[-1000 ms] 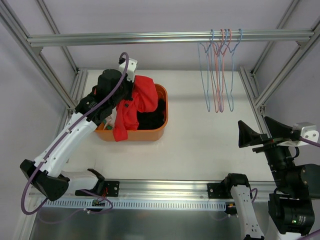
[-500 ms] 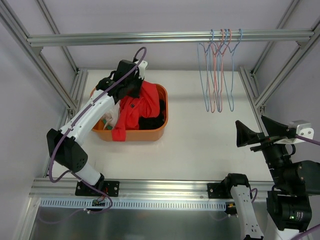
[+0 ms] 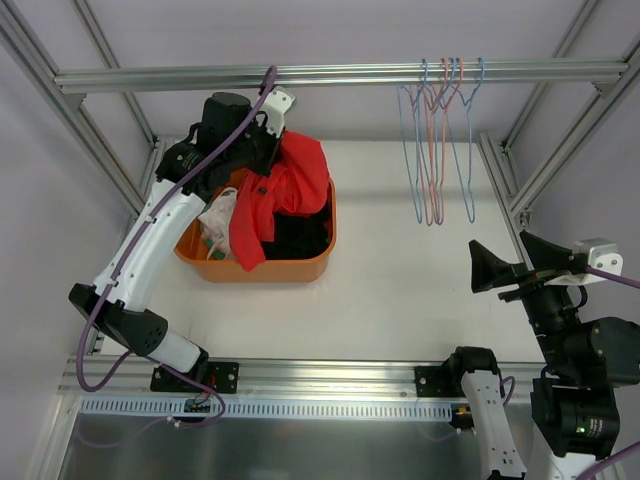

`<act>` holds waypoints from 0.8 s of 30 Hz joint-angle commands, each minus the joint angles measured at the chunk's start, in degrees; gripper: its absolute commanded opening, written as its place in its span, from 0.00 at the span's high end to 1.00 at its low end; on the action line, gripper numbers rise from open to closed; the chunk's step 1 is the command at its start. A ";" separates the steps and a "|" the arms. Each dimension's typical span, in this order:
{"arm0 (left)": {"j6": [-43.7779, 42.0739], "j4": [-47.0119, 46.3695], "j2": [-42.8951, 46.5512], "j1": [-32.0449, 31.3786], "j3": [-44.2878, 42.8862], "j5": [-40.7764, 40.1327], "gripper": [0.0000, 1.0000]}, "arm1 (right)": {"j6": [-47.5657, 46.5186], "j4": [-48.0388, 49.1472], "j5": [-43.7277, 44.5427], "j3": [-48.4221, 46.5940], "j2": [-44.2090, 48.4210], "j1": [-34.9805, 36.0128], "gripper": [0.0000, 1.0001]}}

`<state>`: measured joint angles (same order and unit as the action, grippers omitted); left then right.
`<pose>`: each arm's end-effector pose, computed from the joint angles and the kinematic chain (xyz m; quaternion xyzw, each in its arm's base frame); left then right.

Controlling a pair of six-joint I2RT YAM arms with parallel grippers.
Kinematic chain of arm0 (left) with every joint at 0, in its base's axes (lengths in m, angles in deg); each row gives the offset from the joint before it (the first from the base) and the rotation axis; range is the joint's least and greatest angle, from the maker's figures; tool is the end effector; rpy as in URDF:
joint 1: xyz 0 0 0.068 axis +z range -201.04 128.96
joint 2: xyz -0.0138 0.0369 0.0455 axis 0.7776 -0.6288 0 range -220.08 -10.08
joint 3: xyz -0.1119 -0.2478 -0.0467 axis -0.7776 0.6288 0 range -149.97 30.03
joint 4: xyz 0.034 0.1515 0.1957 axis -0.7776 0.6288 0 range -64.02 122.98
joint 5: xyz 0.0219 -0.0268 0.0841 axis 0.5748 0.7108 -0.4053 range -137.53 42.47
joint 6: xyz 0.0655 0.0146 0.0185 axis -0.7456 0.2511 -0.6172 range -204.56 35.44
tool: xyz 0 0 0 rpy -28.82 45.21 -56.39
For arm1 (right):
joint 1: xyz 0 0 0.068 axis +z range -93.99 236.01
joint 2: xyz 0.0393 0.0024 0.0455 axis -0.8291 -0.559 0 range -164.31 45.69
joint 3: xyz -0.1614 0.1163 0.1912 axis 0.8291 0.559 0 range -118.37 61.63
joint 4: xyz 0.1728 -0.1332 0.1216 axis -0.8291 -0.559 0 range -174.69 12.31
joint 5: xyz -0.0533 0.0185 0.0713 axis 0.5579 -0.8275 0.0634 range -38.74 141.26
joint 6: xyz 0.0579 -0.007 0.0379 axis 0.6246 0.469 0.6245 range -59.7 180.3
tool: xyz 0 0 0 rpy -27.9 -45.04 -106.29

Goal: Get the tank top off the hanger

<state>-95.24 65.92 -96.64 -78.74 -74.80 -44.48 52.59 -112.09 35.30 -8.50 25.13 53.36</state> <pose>0.2885 -0.1548 0.4619 0.2860 0.7762 -0.1049 0.5520 -0.0005 0.0157 0.4569 -0.1367 0.5962 0.0130 0.7910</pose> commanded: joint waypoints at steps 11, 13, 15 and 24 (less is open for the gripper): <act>1.79 -0.66 -0.45 0.02 14.92 -2.61 1.00 | 0.50 4.16 -2.14 1.40 1.22 -0.24 0.01; 3.37 -0.05 -1.06 0.02 16.15 -2.61 1.00 | 0.23 4.24 -2.31 1.66 1.31 -0.24 0.01; 4.78 1.97 -2.38 0.11 16.33 -4.35 1.00 | 0.23 4.33 -2.84 1.75 1.48 -0.24 0.00; 10.41 8.66 -12.84 0.19 16.86 -12.36 1.00 | 0.67 5.21 -4.33 4.03 2.45 -0.24 0.01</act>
<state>-87.78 70.34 -106.83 -78.74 -58.30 -52.11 52.61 -110.10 32.50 -4.85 27.12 53.36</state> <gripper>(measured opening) 0.068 0.993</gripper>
